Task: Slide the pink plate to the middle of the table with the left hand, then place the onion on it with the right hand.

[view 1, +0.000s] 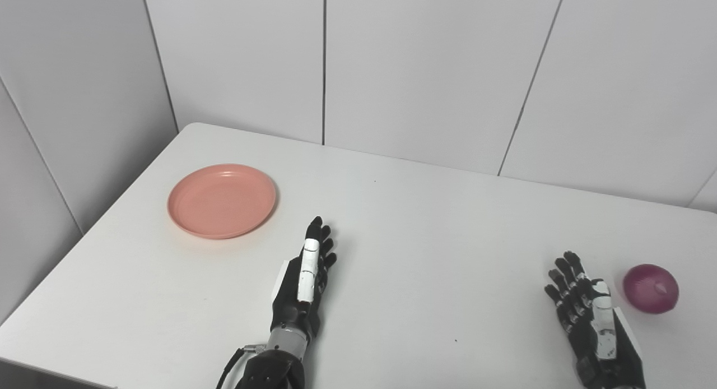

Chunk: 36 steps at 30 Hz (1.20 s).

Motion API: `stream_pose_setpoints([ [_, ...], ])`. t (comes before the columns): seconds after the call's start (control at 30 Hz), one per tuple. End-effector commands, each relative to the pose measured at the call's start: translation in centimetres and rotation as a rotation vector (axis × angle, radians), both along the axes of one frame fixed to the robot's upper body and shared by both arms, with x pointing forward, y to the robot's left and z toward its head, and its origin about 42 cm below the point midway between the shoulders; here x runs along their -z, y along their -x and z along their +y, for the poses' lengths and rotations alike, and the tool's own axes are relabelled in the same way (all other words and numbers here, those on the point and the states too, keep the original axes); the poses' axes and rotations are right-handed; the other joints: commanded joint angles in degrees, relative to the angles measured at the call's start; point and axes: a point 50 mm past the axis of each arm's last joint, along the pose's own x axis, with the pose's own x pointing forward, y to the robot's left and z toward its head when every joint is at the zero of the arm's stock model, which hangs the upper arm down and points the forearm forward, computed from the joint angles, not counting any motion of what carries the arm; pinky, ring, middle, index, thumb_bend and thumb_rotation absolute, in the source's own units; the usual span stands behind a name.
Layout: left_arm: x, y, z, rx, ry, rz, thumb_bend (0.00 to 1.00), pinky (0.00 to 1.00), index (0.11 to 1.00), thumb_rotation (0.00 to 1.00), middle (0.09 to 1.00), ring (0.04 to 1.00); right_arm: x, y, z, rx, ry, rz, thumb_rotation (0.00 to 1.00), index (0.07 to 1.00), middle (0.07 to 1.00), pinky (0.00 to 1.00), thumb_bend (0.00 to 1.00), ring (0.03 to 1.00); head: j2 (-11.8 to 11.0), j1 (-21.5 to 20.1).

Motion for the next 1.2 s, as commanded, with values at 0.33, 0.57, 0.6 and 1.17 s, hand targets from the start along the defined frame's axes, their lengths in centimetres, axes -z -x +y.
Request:
stream_pose_setpoints([
  [0.33, 1.4, 0.1, -2.0, -0.022, -0.059, -0.038, 0.75, 1.00, 1.000, 1.00, 1.000, 1.000, 2.7, 0.8, -1.9, 0.026, -0.004, 0.039, 1.00, 1.000, 1.000, 1.00, 0.88, 1.000, -4.3, 4.9],
  [0.57, 1.6, 0.0, -1.2, -0.023, -0.037, -0.037, 0.74, 1.00, 1.000, 1.00, 1.000, 1.000, 3.0, 0.8, -1.3, 0.015, -0.015, 0.044, 1.00, 1.000, 1.000, 1.00, 0.86, 1.000, -6.4, 6.7],
  [0.6, 1.6, 0.1, -1.1, -0.022, -0.030, -0.035, 0.74, 1.00, 1.000, 1.00, 1.000, 1.000, 2.9, 0.9, -1.2, 0.014, -0.014, 0.043, 1.00, 1.000, 1.000, 1.00, 0.86, 1.000, -6.5, 6.6],
  [1.17, -6.1, -3.8, 2.7, 0.049, 0.079, -0.063, 0.79, 1.00, 1.000, 1.00, 1.000, 1.000, 2.2, 1.6, -0.3, 0.010, -0.003, 0.039, 1.00, 1.000, 1.000, 1.00, 0.84, 1.000, -5.5, 4.7],
])
